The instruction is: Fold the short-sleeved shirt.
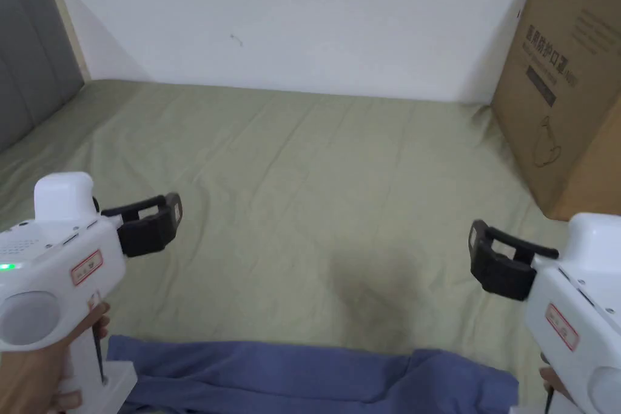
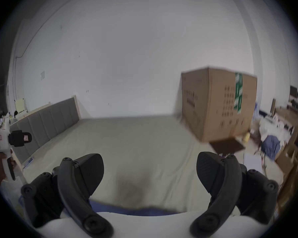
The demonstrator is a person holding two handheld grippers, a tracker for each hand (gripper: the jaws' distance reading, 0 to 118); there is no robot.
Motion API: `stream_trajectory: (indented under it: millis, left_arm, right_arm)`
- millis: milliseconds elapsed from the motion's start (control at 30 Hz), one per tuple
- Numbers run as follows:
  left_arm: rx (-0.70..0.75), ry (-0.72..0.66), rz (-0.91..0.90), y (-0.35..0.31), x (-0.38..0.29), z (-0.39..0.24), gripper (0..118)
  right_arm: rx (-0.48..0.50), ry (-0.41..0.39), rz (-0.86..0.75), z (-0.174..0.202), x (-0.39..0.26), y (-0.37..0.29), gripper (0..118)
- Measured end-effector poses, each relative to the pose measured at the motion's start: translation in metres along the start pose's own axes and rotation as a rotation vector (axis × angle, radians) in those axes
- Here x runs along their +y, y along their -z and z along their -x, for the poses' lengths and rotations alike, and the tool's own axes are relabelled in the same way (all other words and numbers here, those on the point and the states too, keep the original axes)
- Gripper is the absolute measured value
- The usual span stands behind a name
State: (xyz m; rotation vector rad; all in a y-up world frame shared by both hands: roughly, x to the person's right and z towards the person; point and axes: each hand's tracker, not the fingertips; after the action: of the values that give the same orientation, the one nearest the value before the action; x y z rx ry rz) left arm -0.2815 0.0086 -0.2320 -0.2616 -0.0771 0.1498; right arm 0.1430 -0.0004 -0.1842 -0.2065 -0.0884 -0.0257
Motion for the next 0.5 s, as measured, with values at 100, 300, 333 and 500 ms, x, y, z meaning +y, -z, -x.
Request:
stream_trajectory:
  millis: [100,300,333,500]
  left_arm:
    - [0.007,0.015,-0.034,0.005,0.002,-0.016,103]
    - [-0.017,0.022,-0.063,0.016,-0.015,-0.025,0]
    - [-0.032,0.02,-0.066,0.016,-0.016,-0.023,0]
    - [-0.059,0.049,-0.016,0.019,-0.019,-0.018,0]
  right_arm:
    - [-0.054,-0.034,-0.053,0.019,0.008,0.001,94]
    - [-0.115,-0.051,-0.096,0.041,0.001,0.001,0]
    - [-0.105,-0.046,-0.099,0.039,0.0,0.001,0]
    - [-0.09,-0.048,-0.081,0.04,0.0,0.003,0]
